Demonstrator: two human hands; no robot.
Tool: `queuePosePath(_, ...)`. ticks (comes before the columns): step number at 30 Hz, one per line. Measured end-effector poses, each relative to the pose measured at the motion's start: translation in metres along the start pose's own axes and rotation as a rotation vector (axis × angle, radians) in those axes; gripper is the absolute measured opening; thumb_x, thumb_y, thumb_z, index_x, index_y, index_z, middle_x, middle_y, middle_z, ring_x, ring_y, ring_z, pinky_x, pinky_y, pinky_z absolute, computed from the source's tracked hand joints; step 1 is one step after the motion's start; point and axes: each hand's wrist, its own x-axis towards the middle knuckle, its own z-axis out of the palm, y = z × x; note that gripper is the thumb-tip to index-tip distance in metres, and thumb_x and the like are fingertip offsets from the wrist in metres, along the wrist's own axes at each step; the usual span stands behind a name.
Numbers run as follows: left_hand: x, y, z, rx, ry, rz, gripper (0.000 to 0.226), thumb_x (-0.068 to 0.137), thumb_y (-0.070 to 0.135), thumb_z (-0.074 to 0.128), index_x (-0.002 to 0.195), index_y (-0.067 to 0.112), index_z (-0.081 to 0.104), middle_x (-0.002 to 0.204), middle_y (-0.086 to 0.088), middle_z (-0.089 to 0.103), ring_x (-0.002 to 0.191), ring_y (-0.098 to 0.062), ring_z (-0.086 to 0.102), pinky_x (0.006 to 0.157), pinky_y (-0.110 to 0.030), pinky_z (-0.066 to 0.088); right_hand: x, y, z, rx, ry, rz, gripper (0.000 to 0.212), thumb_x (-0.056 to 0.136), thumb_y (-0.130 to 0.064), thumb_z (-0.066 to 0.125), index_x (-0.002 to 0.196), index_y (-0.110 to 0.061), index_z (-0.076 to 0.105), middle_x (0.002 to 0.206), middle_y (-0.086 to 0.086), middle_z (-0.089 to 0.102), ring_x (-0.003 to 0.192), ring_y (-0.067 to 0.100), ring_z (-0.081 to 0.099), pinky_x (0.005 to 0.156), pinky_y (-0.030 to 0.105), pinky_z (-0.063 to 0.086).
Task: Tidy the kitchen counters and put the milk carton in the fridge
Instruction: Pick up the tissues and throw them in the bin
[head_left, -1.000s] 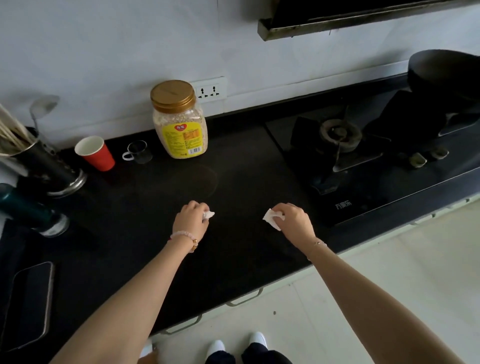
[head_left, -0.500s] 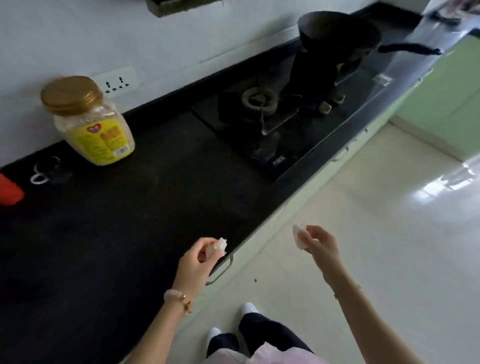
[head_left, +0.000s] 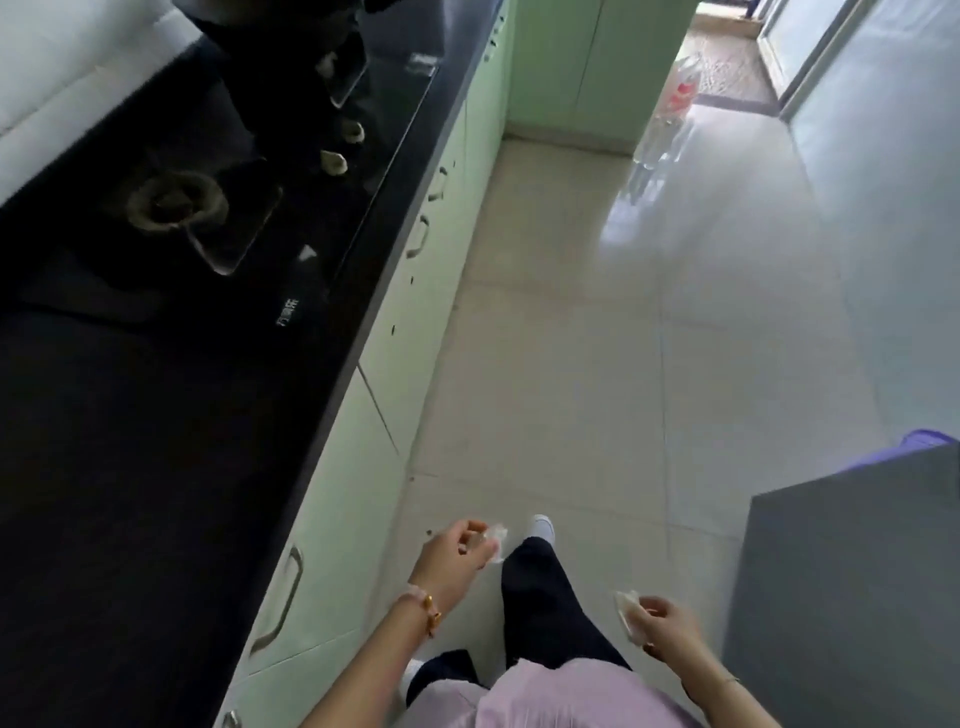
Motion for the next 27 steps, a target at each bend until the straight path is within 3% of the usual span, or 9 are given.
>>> queuePosePath(4,0.034,0.017,0.025,0.012,-0.038,-0.099,0.005,0.088,0.027,0.056,0.085,0.023,0.054,0.079,0.005,0.061,0.065,-0.009,0.057,0.06,-0.023,0.043,0.028,0.019,-0.029,0.017,0.082,0.101,0.025,0.08,-0.028,0.071,0.069,-0.006,0.069,0.047,-0.001,0.06,0.048,0.013,0.054,0.05,0.022,0.04)
queuePosePath(7,0.063,0.024,0.039,0.042,-0.036,-0.23,0.01,0.087,0.027,0.056,0.086,0.017,0.056,0.078,0.002,0.061,0.061,-0.012,0.055,0.055,-0.023,0.041,0.06,0.012,-0.057,0.025,0.061,0.144,0.027,0.078,-0.033,0.072,0.07,-0.007,0.073,0.063,0.002,0.069,0.066,0.016,0.06,0.062,0.026,0.045)
queuePosePath(9,0.088,0.023,0.046,0.051,-0.018,-0.287,0.019,0.083,0.032,0.061,0.084,0.014,0.058,0.076,-0.001,0.063,0.06,-0.015,0.055,0.054,-0.023,0.039,0.093,0.008,-0.075,-0.003,0.033,0.14,0.033,0.074,-0.042,0.072,0.062,-0.011,0.071,0.06,0.0,0.068,0.067,0.017,0.059,0.071,0.032,0.049)
queuePosePath(12,0.126,0.021,0.05,0.046,0.067,-0.304,0.031,0.066,0.042,0.067,0.076,0.013,0.064,0.075,-0.008,0.068,0.066,-0.021,0.059,0.061,-0.027,0.042,0.13,-0.022,-0.096,0.007,0.015,0.078,0.043,0.068,-0.055,0.064,0.058,-0.013,0.066,0.052,-0.004,0.062,0.058,0.015,0.054,0.063,0.031,0.043)
queuePosePath(15,0.149,0.054,0.049,0.001,0.155,-0.313,0.012,0.082,0.018,0.065,0.075,0.009,0.062,0.079,-0.015,0.066,0.066,-0.024,0.056,0.061,-0.028,0.041,0.136,-0.091,-0.122,0.075,0.058,-0.006,0.026,0.08,-0.04,0.066,0.07,-0.016,0.067,0.064,-0.002,0.065,0.067,0.015,0.058,0.066,0.03,0.046)
queuePosePath(18,0.174,0.087,0.046,-0.084,0.158,-0.346,0.013,0.085,0.01,0.061,0.073,0.006,0.058,0.076,-0.013,0.06,0.059,-0.022,0.05,0.057,-0.026,0.042,0.155,-0.141,-0.15,0.167,0.073,-0.074,0.018,0.08,-0.039,0.066,0.074,-0.022,0.066,0.076,-0.002,0.068,0.075,0.016,0.063,0.077,0.036,0.053)
queuePosePath(22,0.223,0.113,0.045,0.031,0.171,-0.362,0.02,0.08,-0.003,0.063,0.062,0.002,0.056,0.073,-0.014,0.061,0.054,-0.02,0.06,0.045,-0.02,0.046,0.189,-0.179,-0.178,0.248,0.099,-0.106,0.013,0.083,-0.036,0.065,0.075,-0.025,0.065,0.082,-0.001,0.069,0.079,0.016,0.064,0.08,0.04,0.055)
queuePosePath(25,0.288,0.127,0.045,0.15,0.108,-0.433,0.005,0.079,-0.009,0.062,0.074,-0.009,0.064,0.089,-0.03,0.066,0.094,-0.04,0.063,0.072,-0.034,0.047,0.219,-0.195,-0.198,0.302,0.123,-0.057,0.011,0.084,-0.033,0.065,0.08,-0.023,0.065,0.082,0.0,0.068,0.077,0.016,0.062,0.075,0.036,0.055)
queuePosePath(27,0.344,0.144,0.049,0.219,0.019,-0.445,0.018,0.084,-0.004,0.057,0.098,-0.015,0.061,0.111,-0.034,0.061,0.102,-0.037,0.058,0.086,-0.037,0.042,0.238,-0.201,-0.212,0.331,0.153,0.001,0.011,0.084,-0.03,0.065,0.081,-0.019,0.065,0.08,0.003,0.067,0.07,0.014,0.059,0.065,0.03,0.051)
